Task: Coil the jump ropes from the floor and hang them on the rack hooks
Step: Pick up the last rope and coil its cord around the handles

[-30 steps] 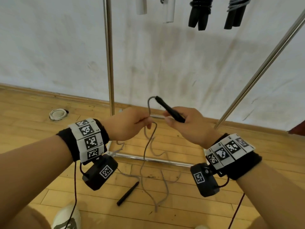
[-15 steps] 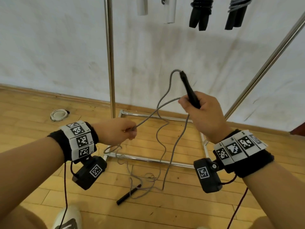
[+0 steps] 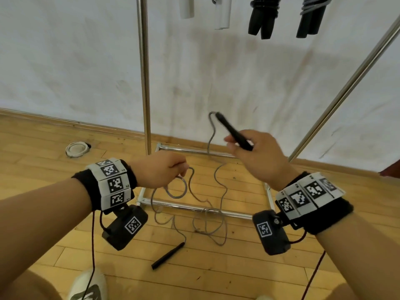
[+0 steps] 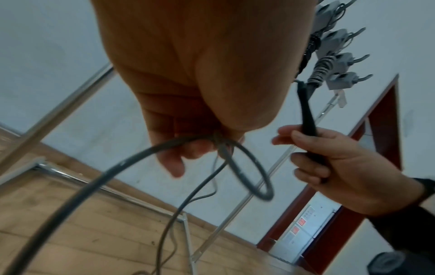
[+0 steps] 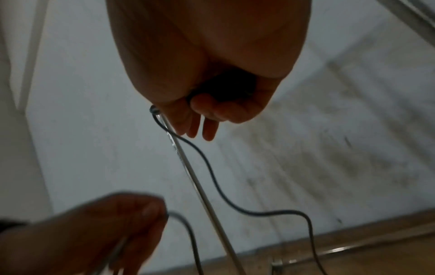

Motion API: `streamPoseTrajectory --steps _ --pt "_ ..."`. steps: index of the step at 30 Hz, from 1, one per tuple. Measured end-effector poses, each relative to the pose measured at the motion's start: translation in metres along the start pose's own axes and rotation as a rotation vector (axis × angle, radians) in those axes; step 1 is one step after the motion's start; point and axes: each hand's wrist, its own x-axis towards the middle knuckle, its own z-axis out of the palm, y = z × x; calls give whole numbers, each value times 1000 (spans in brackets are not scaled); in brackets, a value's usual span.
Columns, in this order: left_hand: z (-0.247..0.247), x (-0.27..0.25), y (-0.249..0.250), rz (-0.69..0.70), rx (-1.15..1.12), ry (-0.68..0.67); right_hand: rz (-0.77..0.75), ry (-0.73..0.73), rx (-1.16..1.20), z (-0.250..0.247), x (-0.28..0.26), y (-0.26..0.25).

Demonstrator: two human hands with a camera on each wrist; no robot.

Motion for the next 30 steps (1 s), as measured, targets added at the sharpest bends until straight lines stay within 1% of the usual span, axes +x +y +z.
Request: streamPoseTrajectory --steps 2,5,7,10,13,14,16,18,20,22,26,28,30 --pt "-1 0 14 74 -86 65 -7 -134 -18 14 -7 -3" --pt "-3 -1 31 158 -199 119 -74 -309 -10 28 -15 -9" --pt "-5 -2 36 188 -240 131 -60 -338 55 31 -16 -12" --pt "-12 -7 31 159 -274 102 -17 -238 83 24 -11 -12" --pt "-17 -10 17 77 -364 67 9 -111 78 11 -3 -9" --pt "-18 -12 12 56 -355 63 13 -65 87 7 -1 -7" --pt "-16 -15 5 41 -198 51 22 38 125 -2 3 -4" --pt "-13 -18 2 60 -27 19 26 111 166 -12 6 0" --pt "-11 -19 2 76 10 3 23 156 170 -19 9 3" --pt "-11 -18 2 68 -27 23 33 199 167 -23 11 8" --pt "-16 -19 5 44 -164 68 98 251 137 -27 16 18" --pt "-18 -19 7 36 -225 83 129 215 123 -26 15 19" --pt "-19 -20 12 39 -206 106 122 151 113 -21 12 17"
